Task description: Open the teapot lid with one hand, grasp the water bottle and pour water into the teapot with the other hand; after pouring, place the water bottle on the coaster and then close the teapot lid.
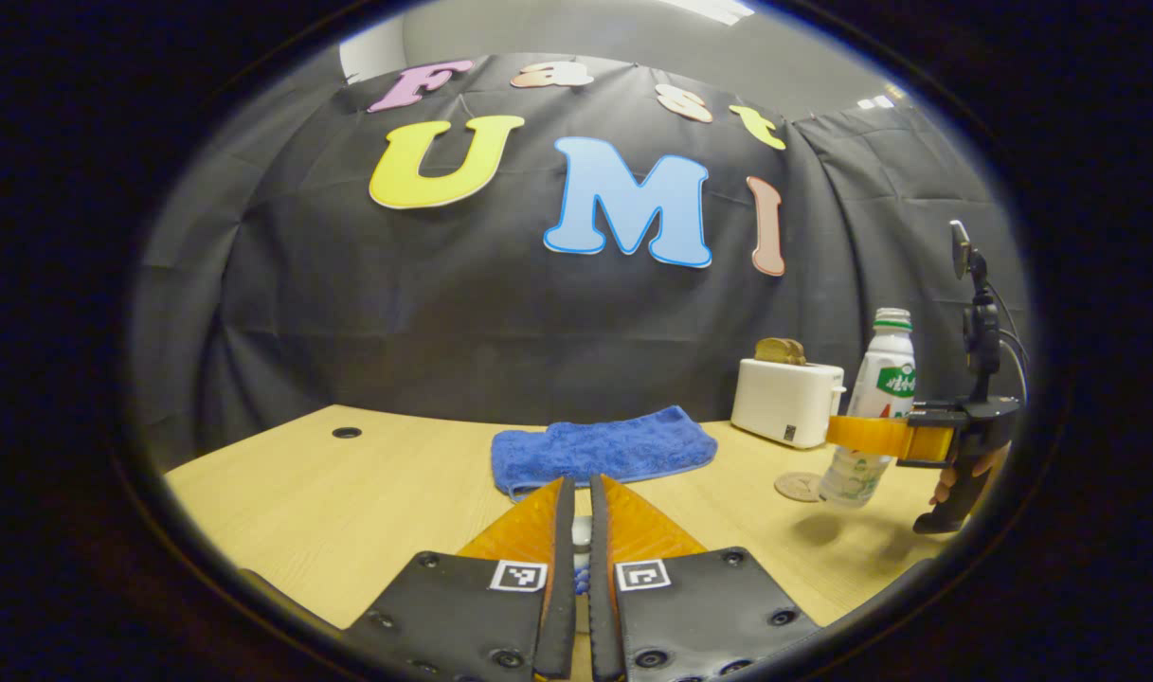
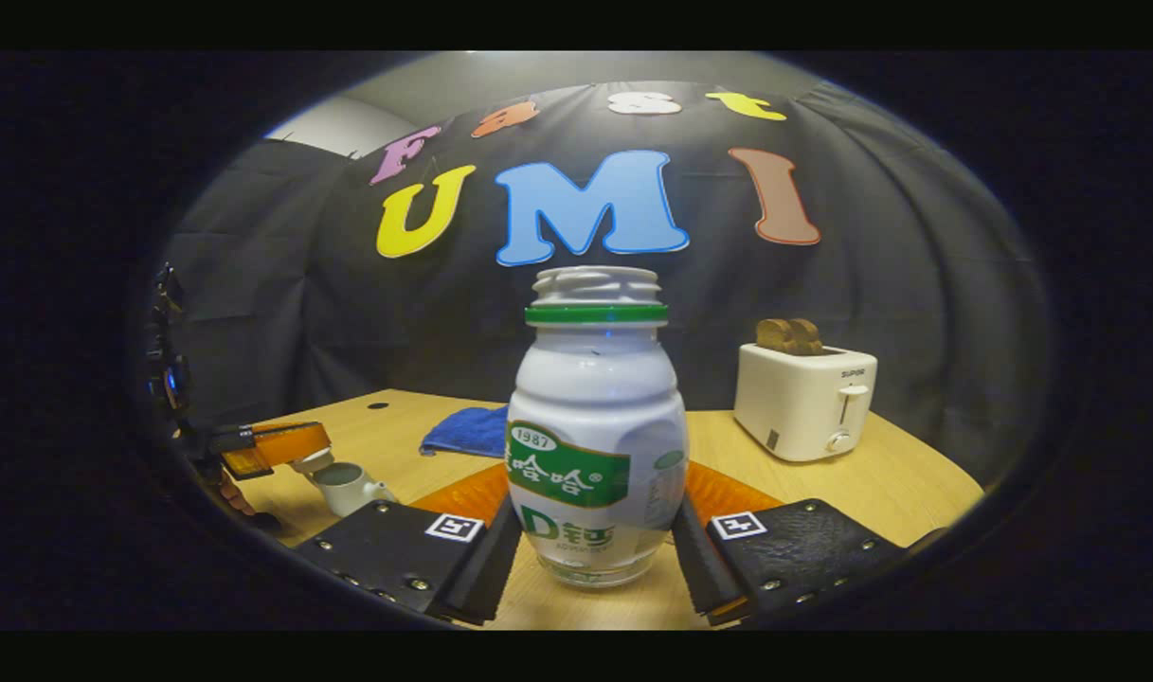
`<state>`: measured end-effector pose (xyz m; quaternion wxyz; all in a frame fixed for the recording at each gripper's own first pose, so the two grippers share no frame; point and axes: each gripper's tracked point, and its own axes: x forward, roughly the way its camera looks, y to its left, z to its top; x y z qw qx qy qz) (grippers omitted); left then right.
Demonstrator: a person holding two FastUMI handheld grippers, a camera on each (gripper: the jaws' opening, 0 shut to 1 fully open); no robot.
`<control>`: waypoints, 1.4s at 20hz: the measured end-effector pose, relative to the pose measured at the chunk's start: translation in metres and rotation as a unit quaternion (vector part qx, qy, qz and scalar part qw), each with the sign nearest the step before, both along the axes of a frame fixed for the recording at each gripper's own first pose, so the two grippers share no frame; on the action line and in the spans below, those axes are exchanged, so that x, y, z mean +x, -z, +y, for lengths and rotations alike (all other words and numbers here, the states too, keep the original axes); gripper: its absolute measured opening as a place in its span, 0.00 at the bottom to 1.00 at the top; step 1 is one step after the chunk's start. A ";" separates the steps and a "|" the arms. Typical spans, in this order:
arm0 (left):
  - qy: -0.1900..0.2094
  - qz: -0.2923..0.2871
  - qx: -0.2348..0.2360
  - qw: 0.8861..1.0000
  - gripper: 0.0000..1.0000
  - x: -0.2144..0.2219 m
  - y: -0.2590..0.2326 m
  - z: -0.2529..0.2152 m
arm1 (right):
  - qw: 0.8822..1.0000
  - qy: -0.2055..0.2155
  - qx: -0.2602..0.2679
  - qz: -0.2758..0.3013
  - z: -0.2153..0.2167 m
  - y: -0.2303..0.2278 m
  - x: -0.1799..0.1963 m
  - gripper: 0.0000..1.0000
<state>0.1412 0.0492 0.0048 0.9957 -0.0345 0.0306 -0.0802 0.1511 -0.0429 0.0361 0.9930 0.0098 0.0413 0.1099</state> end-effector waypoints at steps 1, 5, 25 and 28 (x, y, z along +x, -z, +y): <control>0.003 0.001 0.005 1.000 0.13 0.003 0.001 -0.005 | 1.000 0.006 0.002 0.002 -0.005 0.001 0.002 0.73; 0.003 0.016 0.019 1.000 0.17 0.013 0.015 -0.009 | 0.999 0.024 0.023 0.008 -0.019 0.000 0.006 0.73; 0.008 -0.053 -0.011 0.999 0.75 -0.025 -0.027 -0.004 | 0.994 0.104 -0.032 0.017 -0.069 0.021 0.064 0.72; 0.005 -0.072 -0.017 0.997 0.75 -0.029 -0.031 0.002 | 0.994 0.103 -0.030 0.012 -0.065 0.023 0.081 0.73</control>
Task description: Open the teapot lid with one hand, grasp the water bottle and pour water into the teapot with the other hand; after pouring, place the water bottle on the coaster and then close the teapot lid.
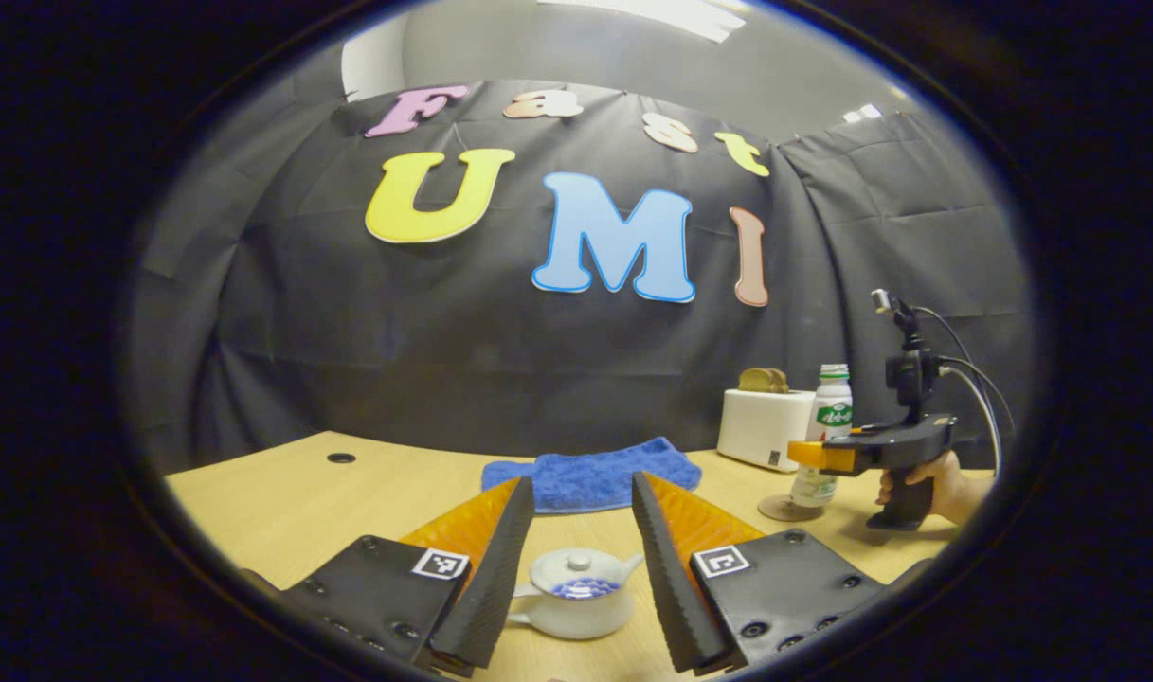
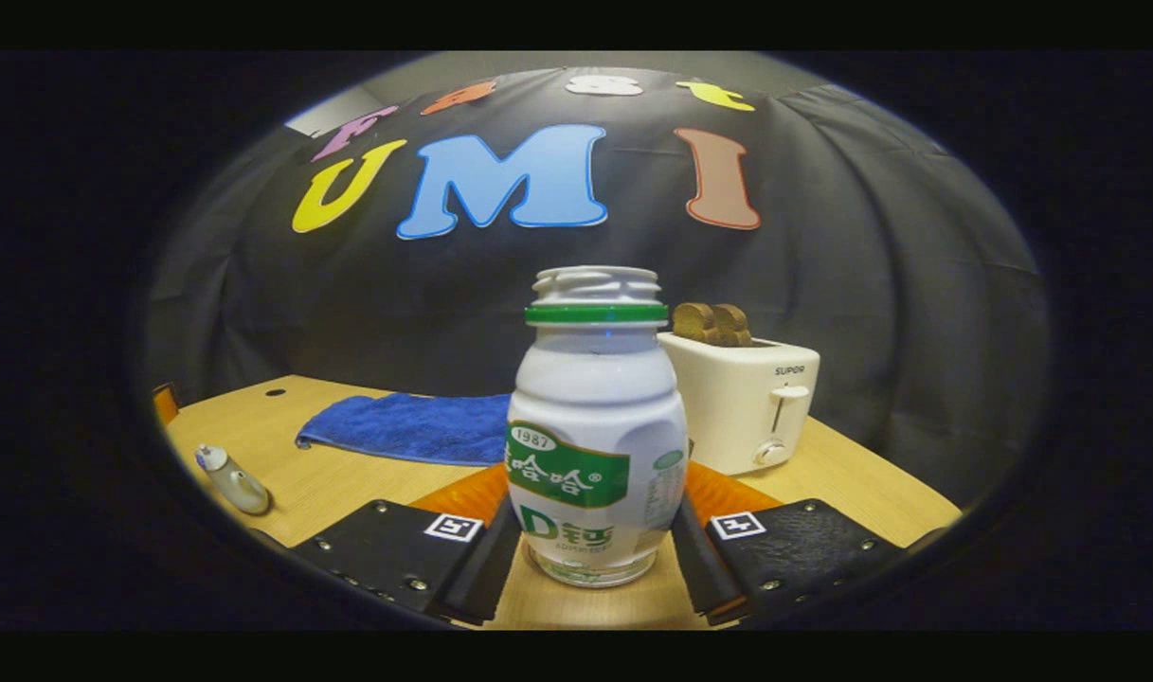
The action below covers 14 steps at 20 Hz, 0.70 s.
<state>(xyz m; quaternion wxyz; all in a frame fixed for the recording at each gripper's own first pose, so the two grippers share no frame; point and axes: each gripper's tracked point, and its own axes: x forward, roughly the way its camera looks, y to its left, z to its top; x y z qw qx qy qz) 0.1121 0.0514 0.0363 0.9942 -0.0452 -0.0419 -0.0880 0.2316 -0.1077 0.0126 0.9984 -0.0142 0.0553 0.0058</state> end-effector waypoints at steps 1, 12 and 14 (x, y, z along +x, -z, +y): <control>0.002 0.000 -0.001 1.000 0.75 0.000 -0.001 -0.001 | 1.000 0.002 -0.006 0.001 0.000 0.001 0.005 0.72; 0.005 0.007 0.026 1.000 0.78 0.004 0.010 -0.012 | 1.000 -0.006 -0.010 0.003 0.006 0.018 0.018 0.73; 0.006 0.007 0.028 1.000 0.78 0.003 0.010 -0.013 | 1.000 -0.003 -0.005 0.001 0.005 0.018 0.018 0.73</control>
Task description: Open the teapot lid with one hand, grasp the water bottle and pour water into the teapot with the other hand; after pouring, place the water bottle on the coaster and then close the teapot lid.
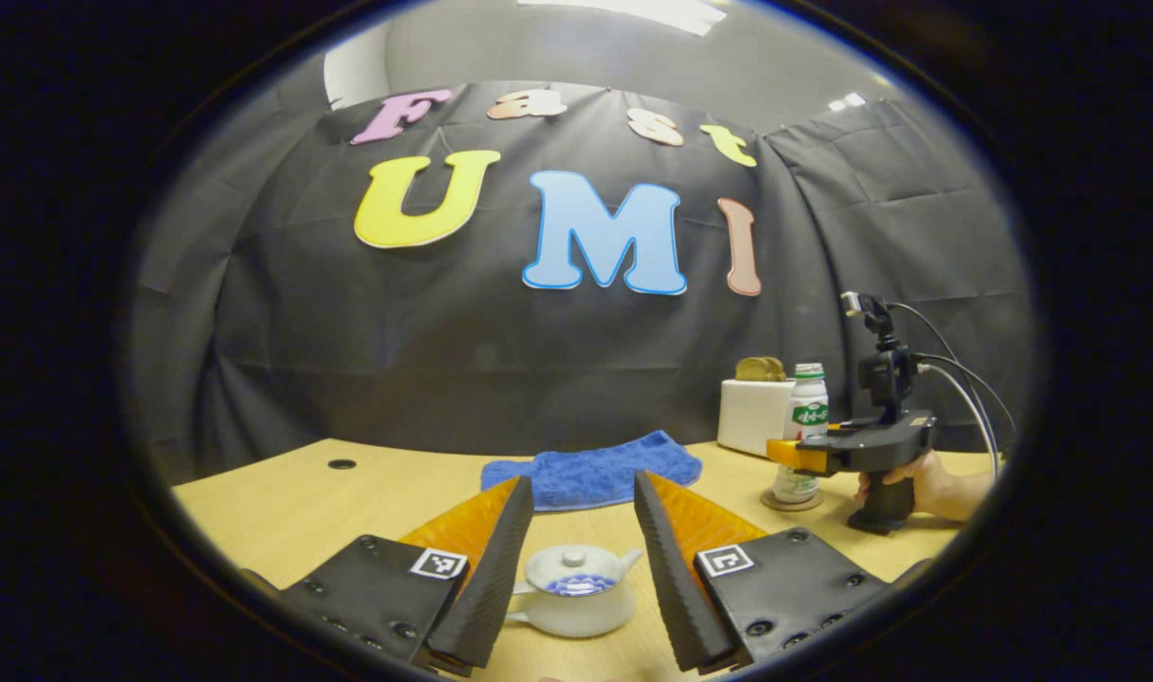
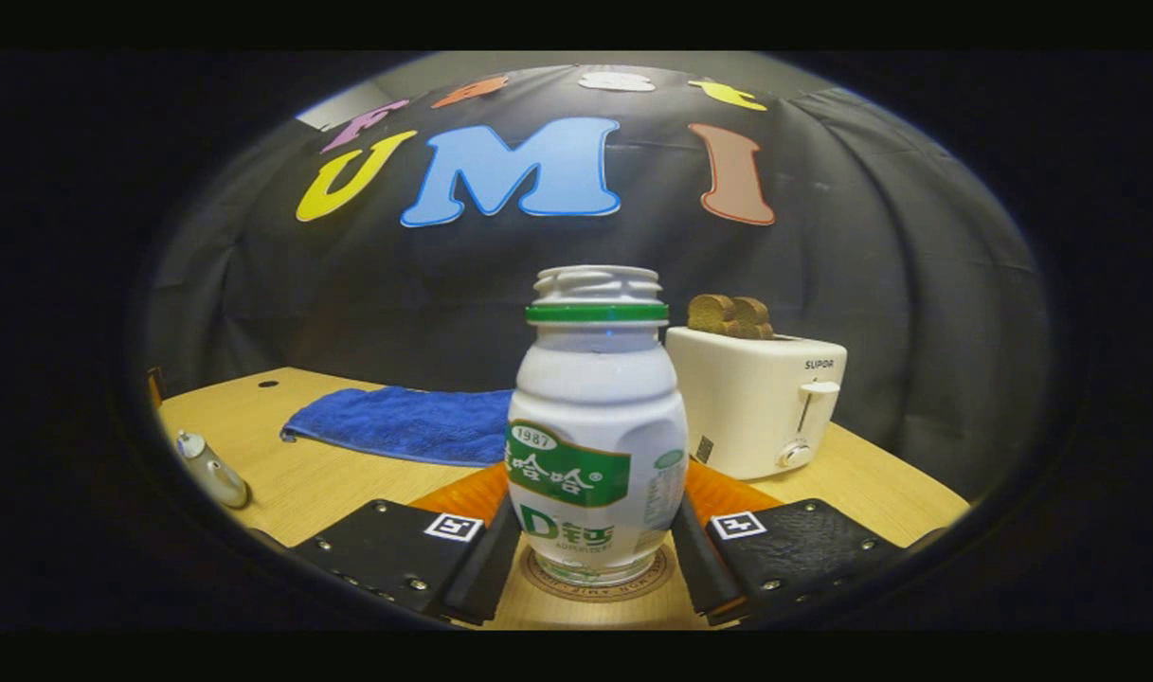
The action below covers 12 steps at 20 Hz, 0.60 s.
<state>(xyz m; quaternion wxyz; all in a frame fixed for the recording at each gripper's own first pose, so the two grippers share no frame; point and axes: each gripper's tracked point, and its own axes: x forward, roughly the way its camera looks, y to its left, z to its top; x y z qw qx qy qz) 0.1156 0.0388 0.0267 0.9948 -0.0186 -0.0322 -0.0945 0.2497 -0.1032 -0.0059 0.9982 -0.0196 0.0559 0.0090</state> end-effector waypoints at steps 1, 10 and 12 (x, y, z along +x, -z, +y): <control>0.000 0.000 0.000 1.000 0.78 0.000 0.000 0.000 | 1.000 0.005 -0.003 0.001 -0.003 0.003 0.000 0.74; 0.005 -0.009 -0.002 1.000 0.85 -0.005 -0.007 0.000 | 0.999 0.033 -0.031 -0.018 -0.010 -0.011 -0.053 0.99; -0.001 -0.018 -0.006 1.000 0.90 -0.009 -0.013 0.003 | 0.996 0.061 -0.039 -0.047 -0.017 -0.028 -0.092 0.98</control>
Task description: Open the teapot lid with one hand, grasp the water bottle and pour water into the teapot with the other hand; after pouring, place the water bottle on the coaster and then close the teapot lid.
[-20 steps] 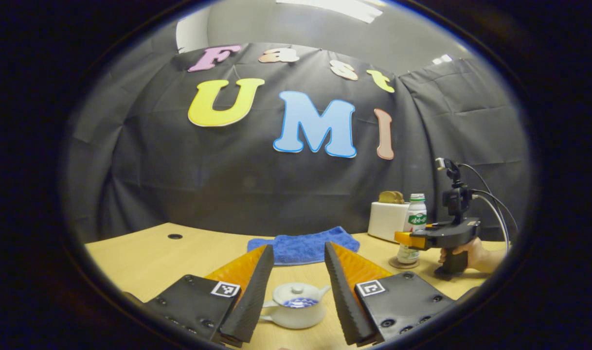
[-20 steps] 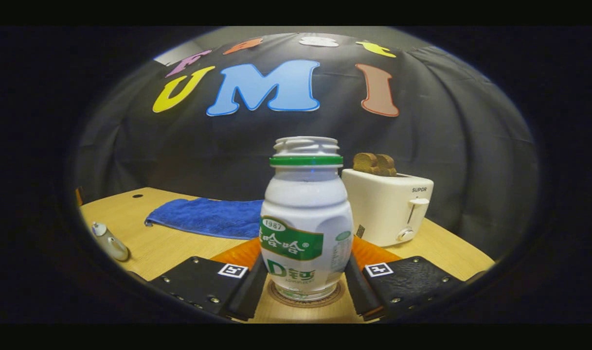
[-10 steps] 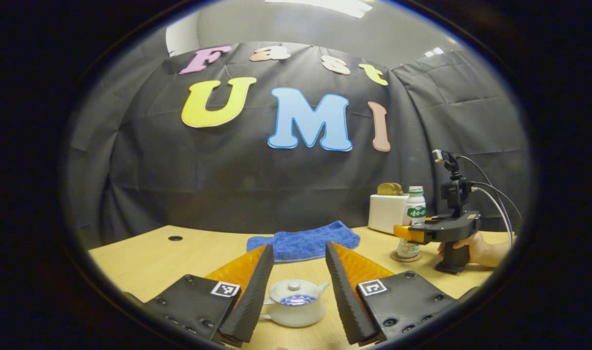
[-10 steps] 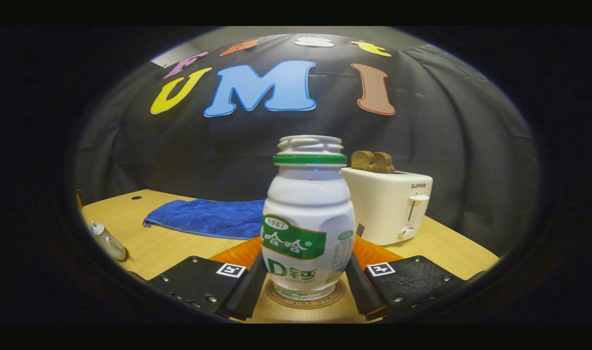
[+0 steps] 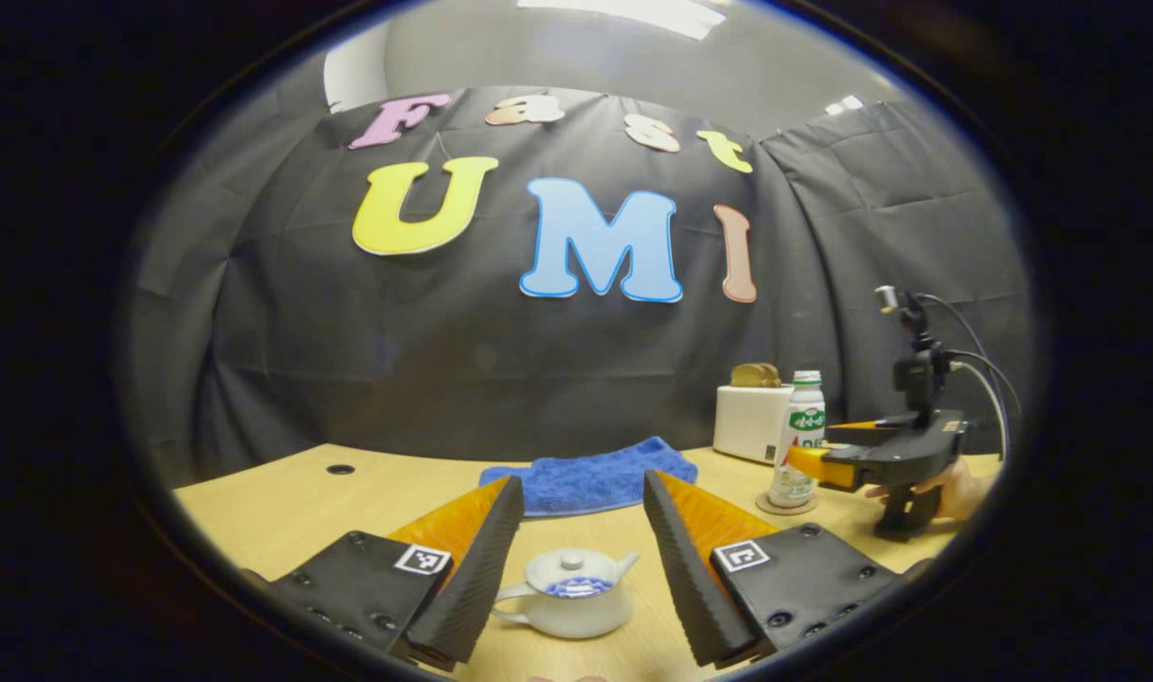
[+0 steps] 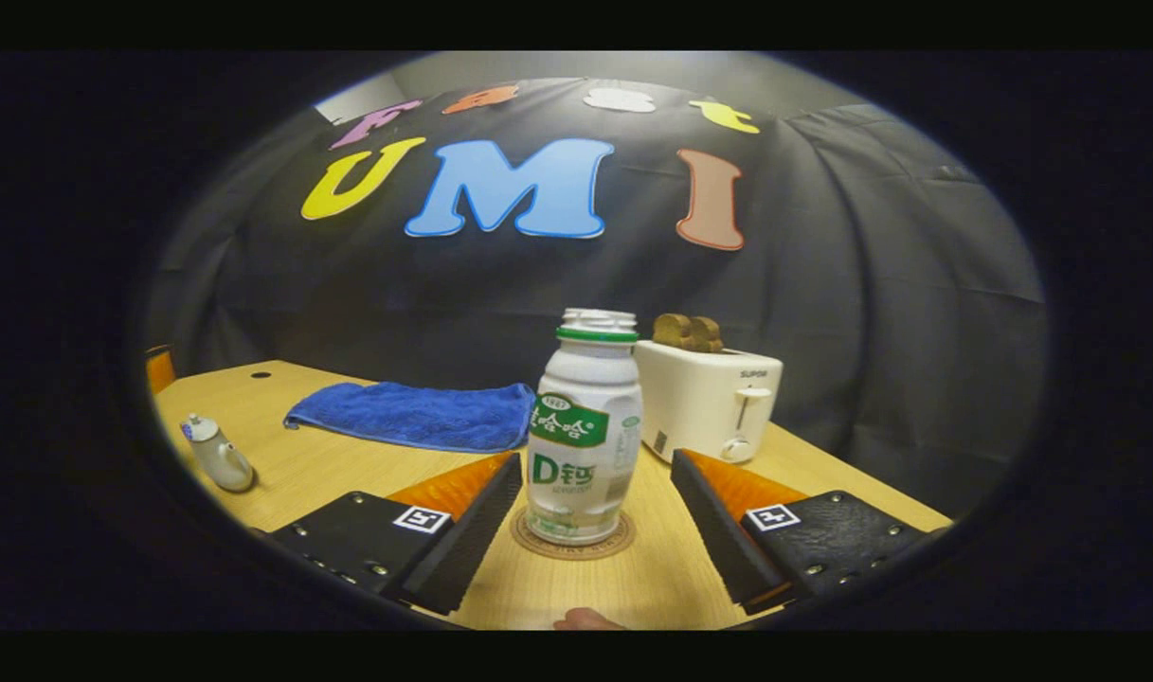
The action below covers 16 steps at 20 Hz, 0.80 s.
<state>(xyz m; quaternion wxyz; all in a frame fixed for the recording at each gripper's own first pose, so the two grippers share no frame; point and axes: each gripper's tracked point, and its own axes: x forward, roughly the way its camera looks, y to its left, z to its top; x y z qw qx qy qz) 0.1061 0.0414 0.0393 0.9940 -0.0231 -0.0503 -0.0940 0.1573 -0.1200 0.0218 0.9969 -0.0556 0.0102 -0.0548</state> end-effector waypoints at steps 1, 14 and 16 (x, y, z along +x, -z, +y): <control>-0.005 0.001 -0.003 1.000 0.92 -0.002 -0.001 0.002 | 1.000 0.008 -0.003 -0.017 -0.001 -0.008 -0.023 0.97; -0.027 0.050 0.002 0.998 0.99 -0.102 0.036 -0.068 | 0.997 -0.043 0.058 -0.010 0.107 0.023 -0.152 0.97; -0.052 0.049 0.022 0.997 0.98 -0.106 0.036 -0.063 | 0.997 -0.035 0.060 -0.014 0.102 0.022 -0.158 0.97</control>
